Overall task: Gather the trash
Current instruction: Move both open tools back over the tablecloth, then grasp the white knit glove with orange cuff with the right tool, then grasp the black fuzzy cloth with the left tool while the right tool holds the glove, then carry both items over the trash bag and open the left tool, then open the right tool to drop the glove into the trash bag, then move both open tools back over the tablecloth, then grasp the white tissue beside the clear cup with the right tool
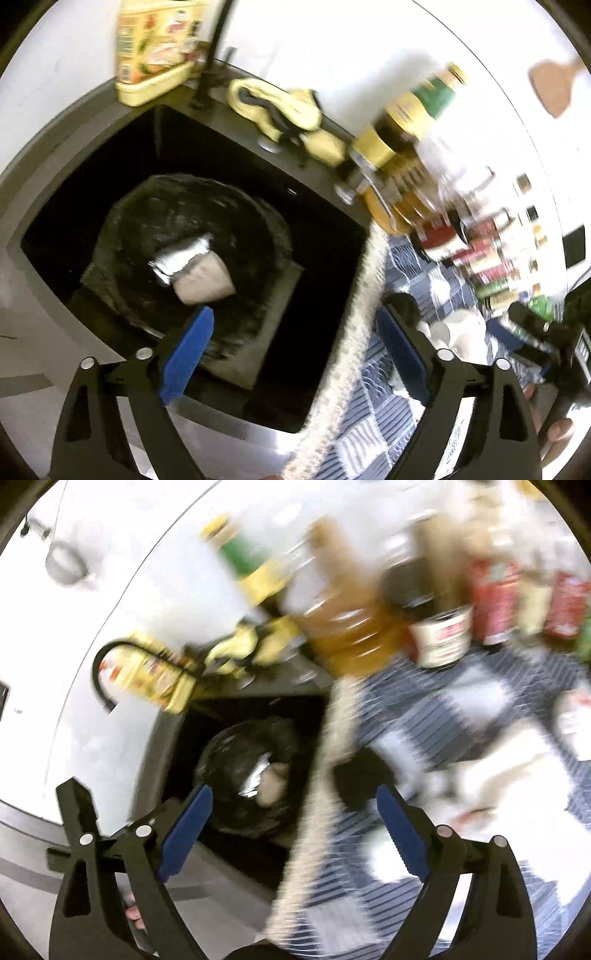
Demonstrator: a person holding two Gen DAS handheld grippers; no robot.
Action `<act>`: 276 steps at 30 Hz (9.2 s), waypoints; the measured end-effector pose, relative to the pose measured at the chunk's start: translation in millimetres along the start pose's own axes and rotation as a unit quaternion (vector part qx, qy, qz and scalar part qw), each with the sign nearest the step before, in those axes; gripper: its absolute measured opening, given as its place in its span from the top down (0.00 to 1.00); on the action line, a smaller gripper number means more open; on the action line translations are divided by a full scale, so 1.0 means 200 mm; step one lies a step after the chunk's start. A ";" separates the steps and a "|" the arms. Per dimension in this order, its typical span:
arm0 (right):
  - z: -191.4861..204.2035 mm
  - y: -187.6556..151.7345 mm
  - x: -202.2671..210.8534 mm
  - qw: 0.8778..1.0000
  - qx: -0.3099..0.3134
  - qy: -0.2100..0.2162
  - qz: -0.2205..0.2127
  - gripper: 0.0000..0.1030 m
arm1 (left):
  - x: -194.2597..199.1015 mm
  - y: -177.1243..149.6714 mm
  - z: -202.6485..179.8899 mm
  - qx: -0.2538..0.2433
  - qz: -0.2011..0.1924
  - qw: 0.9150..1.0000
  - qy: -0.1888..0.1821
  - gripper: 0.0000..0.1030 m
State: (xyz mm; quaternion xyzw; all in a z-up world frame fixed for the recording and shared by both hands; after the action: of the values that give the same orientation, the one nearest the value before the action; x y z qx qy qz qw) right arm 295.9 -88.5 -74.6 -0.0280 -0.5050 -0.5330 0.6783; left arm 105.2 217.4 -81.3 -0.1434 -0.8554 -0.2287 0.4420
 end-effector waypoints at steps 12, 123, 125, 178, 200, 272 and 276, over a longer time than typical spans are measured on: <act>-1.03 -0.11 0.41 0.990 -0.081 -0.114 -0.004 0.09 | -0.16 -0.41 -0.63 -0.081 0.022 0.996 0.015 0.13; 0.26 -0.33 -0.15 0.995 -0.005 0.071 0.076 0.71 | -0.09 0.04 -0.02 -0.061 0.012 0.997 0.040 0.36; 0.34 -0.31 -0.21 0.994 0.003 0.075 0.080 0.71 | -0.06 0.08 0.06 -0.054 0.009 0.998 0.042 0.36; 0.70 0.17 -1.21 0.985 -0.021 0.045 0.167 0.40 | -0.24 0.70 0.60 -0.020 0.068 0.995 0.064 0.25; 0.64 -0.02 -0.73 0.994 -0.002 0.016 0.107 0.36 | 0.02 0.44 0.48 -0.063 0.042 0.995 0.057 0.24; -0.77 -0.31 0.34 0.997 -0.060 -0.031 0.043 0.78 | -0.50 -0.69 -0.67 -0.194 0.119 0.970 0.082 0.24; -0.78 -0.34 0.46 0.997 -0.069 -0.027 0.021 0.78 | -0.56 -0.68 -0.72 -0.213 0.125 0.965 0.083 0.24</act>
State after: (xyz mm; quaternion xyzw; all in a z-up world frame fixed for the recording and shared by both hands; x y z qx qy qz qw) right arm 339.2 -271.1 -119.7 -0.0996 -0.4846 -0.5510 0.6721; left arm 207.6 21.4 -136.0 -0.3206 -0.7222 -0.3600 0.4960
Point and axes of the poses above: each gripper's, at about its wrist camera, not at the fingertips, and x roughly against the way its jaws point, z to its left, y to its top, the point moved 1 cm from there along -x, roughly the way its jaws point, and after that the axes turned 13 degrees about x, right-handed, at the moved point
